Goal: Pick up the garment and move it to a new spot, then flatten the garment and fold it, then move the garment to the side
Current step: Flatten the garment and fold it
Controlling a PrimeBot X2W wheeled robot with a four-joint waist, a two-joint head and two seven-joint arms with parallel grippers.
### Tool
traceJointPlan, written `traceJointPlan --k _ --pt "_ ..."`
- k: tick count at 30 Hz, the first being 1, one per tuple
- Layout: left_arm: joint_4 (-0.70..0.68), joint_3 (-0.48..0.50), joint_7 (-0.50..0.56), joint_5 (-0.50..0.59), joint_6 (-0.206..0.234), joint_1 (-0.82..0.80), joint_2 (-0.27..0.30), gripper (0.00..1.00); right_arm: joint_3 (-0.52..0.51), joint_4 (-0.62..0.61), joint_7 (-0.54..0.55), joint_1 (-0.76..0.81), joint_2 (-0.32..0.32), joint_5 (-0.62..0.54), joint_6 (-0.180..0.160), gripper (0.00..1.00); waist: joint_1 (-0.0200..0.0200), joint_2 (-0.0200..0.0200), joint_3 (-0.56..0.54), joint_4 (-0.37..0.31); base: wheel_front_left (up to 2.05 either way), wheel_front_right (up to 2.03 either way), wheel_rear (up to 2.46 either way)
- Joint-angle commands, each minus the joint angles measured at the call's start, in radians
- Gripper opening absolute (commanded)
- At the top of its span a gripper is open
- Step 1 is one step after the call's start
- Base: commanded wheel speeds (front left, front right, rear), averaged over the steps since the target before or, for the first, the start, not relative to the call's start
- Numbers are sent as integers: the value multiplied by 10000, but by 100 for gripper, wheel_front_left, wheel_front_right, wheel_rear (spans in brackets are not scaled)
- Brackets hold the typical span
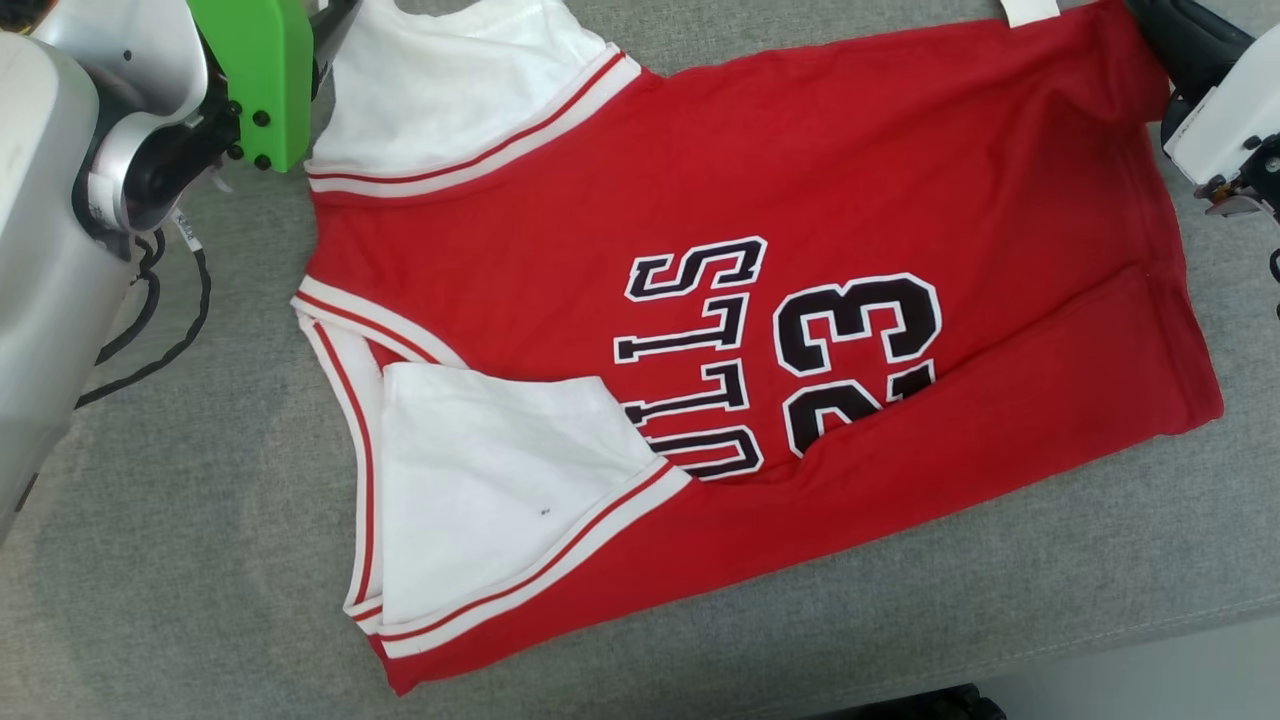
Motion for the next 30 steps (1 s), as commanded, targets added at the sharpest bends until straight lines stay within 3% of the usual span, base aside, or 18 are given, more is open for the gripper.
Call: traceJointPlan --k 1,11,14,15,16,21,23,30 --pt "158 -41 -36 67 -74 -183 -22 100 29 40 -80 -125 -58 74 -12 0 0 0 133 -97 0 0 0" --pt "734 -244 -60 283 -73 -438 -88 100 267 219 -289 -198 -212 283 -12 0 0 0 203 -110 0 0 0" --pt "808 -310 73 236 -175 -452 -115 80 303 276 -334 -197 -268 313 -12 0 0 0 192 -105 0 0 0" --pt "824 -359 137 211 -224 -430 -136 70 316 296 -351 -202 -281 338 -12 0 0 0 190 -105 0 0 0" --pt "825 -385 178 181 -237 -408 -149 54 326 312 -368 -209 -290 360 -12 0 0 0 190 -106 0 0 0" --pt "783 -457 135 91 -382 -368 -222 33 394 378 -429 -252 -301 435 -12 0 0 0 203 -142 0 0 0" --pt "778 -532 244 27 -471 -321 -257 0 437 391 -429 -270 -299 482 -12 0 0 0 204 -159 0 0 0" --pt "613 -564 -262 203 -678 -520 -149 0 526 439 -521 -324 -371 518 -12 0 0 0 209 -172 0 0 0"
